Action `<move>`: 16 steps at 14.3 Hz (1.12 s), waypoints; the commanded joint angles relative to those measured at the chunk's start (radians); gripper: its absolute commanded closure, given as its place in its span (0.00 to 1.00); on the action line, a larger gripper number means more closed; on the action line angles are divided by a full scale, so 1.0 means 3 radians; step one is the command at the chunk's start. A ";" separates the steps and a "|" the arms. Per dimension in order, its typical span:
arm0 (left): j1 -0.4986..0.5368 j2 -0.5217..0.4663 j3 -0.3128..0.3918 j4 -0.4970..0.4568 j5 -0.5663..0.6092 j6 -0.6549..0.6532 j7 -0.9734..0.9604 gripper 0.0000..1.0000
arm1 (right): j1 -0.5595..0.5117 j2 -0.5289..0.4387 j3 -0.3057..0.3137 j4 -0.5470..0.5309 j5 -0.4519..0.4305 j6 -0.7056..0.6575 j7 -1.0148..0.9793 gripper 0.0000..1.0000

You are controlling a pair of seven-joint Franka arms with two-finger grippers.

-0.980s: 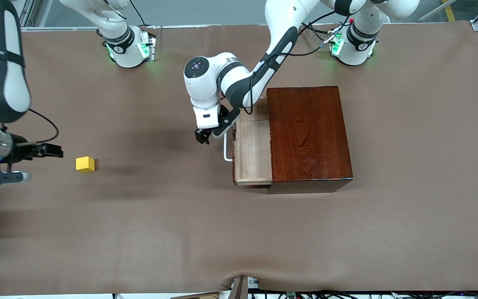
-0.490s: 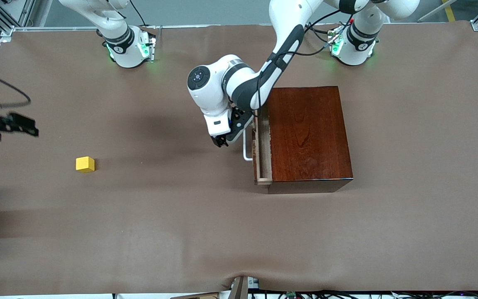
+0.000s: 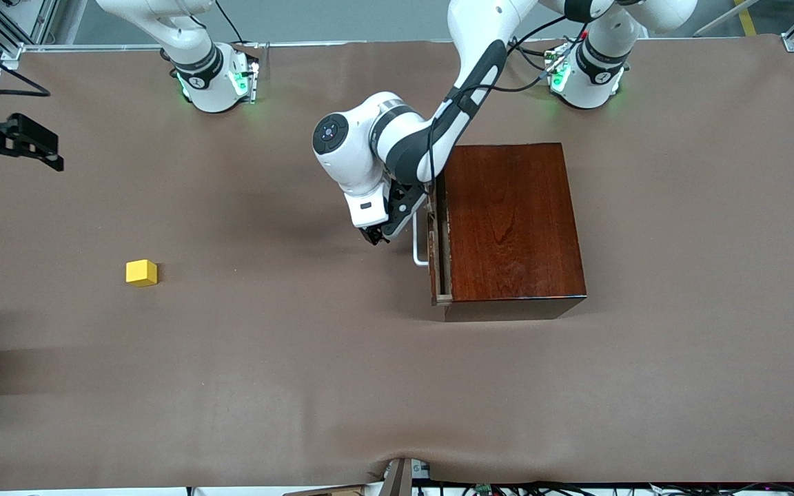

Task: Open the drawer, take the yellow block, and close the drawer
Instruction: 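Push the drawer closed with the left gripper while the right gripper retracts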

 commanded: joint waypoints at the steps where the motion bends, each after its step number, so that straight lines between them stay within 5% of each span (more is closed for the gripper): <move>1: 0.0006 -0.0025 0.0028 -0.0110 0.0086 -0.0250 0.0044 0.00 | -0.0017 -0.0046 -0.0019 -0.0080 -0.0021 0.0071 0.0019 0.00; 6: 0.0042 -0.0020 0.0028 -0.0115 0.0080 -0.0409 0.0039 0.00 | -0.0134 -0.0016 -0.0040 0.0119 -0.0046 -0.0072 -0.0022 0.00; 16: 0.0088 -0.0019 0.0023 -0.0100 0.0024 -0.0394 0.0039 0.00 | -0.0135 -0.0291 -0.0029 -0.0299 -0.0015 0.0172 -0.0022 0.00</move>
